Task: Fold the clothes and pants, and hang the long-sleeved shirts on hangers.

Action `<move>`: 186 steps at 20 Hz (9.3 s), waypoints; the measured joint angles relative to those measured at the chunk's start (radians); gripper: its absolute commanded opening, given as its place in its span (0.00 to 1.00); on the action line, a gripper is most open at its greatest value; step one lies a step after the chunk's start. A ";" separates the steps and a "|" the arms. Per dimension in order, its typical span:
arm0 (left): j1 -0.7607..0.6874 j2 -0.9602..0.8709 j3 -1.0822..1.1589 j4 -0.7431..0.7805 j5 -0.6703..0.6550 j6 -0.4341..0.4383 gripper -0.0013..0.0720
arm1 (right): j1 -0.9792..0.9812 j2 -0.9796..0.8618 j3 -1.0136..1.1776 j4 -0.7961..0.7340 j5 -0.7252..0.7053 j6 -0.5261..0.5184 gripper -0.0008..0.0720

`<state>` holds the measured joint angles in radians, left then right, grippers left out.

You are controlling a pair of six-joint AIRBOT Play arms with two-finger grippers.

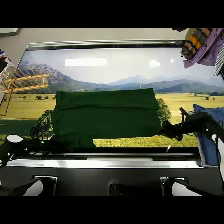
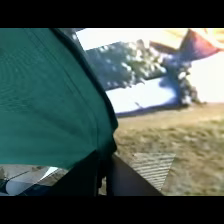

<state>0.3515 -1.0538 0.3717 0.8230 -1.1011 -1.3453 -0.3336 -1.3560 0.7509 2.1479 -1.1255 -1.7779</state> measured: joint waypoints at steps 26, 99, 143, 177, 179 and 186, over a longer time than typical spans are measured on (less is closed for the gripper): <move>-0.135 -0.225 0.695 0.252 -0.037 -0.216 0.03 | 0.031 0.099 0.187 0.156 0.092 -0.027 0.05; -1.082 -1.065 1.321 -0.455 0.409 -0.313 0.03 | 0.193 0.211 0.739 -0.312 -0.233 0.462 0.05; -0.348 -0.358 1.220 0.465 -0.375 -0.317 0.04 | 0.965 -0.348 0.750 -0.007 0.495 0.728 0.43; -0.348 -0.354 1.214 0.460 -0.368 -0.302 0.04 | 0.385 -0.363 0.472 0.187 0.105 0.093 0.26; -0.348 -0.354 1.214 0.460 -0.366 -0.302 0.04 | 0.401 -0.367 0.472 0.191 0.117 0.094 0.06; -0.348 -0.354 1.214 0.460 -0.365 -0.302 0.04 | 0.380 -0.321 0.597 0.196 0.121 0.151 0.05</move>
<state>0.0040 -1.4075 1.5860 1.2835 -1.4666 -1.6474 0.0460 -1.6772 1.3483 2.3444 -1.0042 -1.6268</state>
